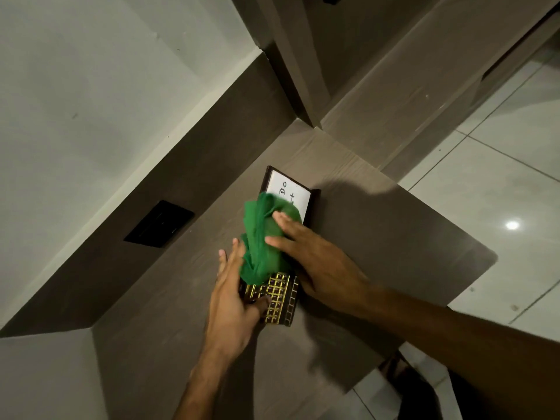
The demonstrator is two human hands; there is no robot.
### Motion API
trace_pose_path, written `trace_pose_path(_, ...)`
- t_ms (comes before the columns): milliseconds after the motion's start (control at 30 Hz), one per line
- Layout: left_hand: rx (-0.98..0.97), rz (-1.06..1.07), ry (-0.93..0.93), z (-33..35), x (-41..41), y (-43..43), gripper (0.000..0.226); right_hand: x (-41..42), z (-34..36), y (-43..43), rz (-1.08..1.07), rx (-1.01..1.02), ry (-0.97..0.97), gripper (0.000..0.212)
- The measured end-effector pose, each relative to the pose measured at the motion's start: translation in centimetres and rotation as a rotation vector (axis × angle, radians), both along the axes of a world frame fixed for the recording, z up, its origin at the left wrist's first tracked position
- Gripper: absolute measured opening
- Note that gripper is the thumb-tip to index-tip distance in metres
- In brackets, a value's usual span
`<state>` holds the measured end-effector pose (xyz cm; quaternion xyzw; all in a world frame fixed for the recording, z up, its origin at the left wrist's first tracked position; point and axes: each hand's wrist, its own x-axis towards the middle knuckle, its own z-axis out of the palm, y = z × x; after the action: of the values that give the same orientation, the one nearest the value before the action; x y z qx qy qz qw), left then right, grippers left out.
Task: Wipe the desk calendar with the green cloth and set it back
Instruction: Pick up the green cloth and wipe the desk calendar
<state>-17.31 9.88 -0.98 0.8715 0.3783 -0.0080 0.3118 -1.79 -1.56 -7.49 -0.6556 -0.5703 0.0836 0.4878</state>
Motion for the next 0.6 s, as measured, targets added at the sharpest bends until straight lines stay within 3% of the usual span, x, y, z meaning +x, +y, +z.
trace_pose_path(133,-0.061,0.008,-0.004,0.0,-0.1,0.0,0.119,-0.3,-3.8,0.3,-0.017,-0.123,-0.225,0.065)
trace_pose_path(300,-0.069,-0.027,-0.012,0.0,0.0,-0.1,0.118,-0.2,-4.7,0.8,0.136,-0.015,-0.501,0.075)
trace_pose_path(467,-0.023,-0.043,0.028,-0.4,-0.3,0.1,0.122,4.3,-3.9,1.5,0.027,-0.068,-0.529,0.073)
trace_pose_path(600,-0.038,-0.013,0.035,-0.4,-0.1,0.0,0.115,1.8,-4.5,0.3,0.158,-0.031,-0.633,0.083)
